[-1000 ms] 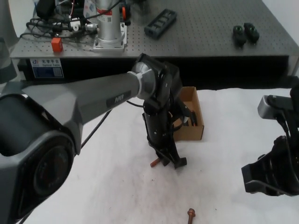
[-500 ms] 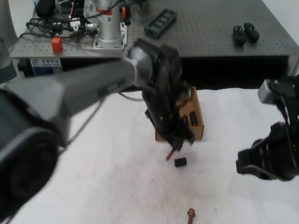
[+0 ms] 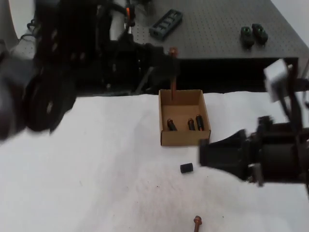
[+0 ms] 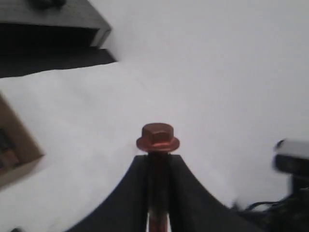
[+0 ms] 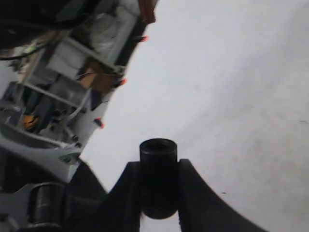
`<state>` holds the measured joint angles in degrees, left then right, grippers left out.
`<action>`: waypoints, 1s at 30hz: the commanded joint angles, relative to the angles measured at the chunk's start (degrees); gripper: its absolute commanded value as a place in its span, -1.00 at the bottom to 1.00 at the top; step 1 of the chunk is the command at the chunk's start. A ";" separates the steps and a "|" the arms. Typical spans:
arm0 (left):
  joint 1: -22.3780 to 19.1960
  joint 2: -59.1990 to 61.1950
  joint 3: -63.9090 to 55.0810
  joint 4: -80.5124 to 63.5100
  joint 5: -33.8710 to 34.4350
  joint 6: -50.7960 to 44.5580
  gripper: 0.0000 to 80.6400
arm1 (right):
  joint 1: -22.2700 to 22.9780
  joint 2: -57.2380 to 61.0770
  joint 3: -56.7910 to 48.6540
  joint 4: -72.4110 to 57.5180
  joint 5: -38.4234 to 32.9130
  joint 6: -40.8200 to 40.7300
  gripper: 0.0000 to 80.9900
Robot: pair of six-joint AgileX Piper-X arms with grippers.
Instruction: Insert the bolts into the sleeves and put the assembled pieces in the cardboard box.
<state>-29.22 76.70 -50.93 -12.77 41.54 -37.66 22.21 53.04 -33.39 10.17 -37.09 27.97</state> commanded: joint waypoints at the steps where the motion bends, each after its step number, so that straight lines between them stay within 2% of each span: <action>1: -0.10 -1.09 2.21 -7.08 2.63 -7.32 -0.98 | 2.97 1.87 -0.23 -7.31 -2.00 2.55 -0.99; 4: -0.10 -1.14 2.46 -7.03 4.61 -9.06 -0.98 | 5.78 5.13 -0.75 -12.33 1.81 6.41 -0.99; 13: -0.10 -1.77 2.33 -7.89 3.58 -8.65 -0.98 | 5.78 4.16 -0.93 -14.52 9.63 6.70 -0.99; 16: -0.10 -1.77 2.33 -7.89 3.58 -8.65 -0.98 | 5.78 3.17 -0.93 -14.52 10.79 4.16 -0.99; 24: -0.10 -1.77 2.33 -7.89 4.29 -8.61 -0.98 | 5.78 3.08 -1.42 -14.52 13.69 4.13 -0.99; 30: -0.10 -1.77 2.33 -7.89 8.91 -8.61 -0.98 | 5.78 3.24 -1.63 -14.52 14.74 4.13 -0.99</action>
<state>-29.22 75.89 -48.24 -19.18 46.95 -46.05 27.97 56.75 -34.26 -3.20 -22.85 32.78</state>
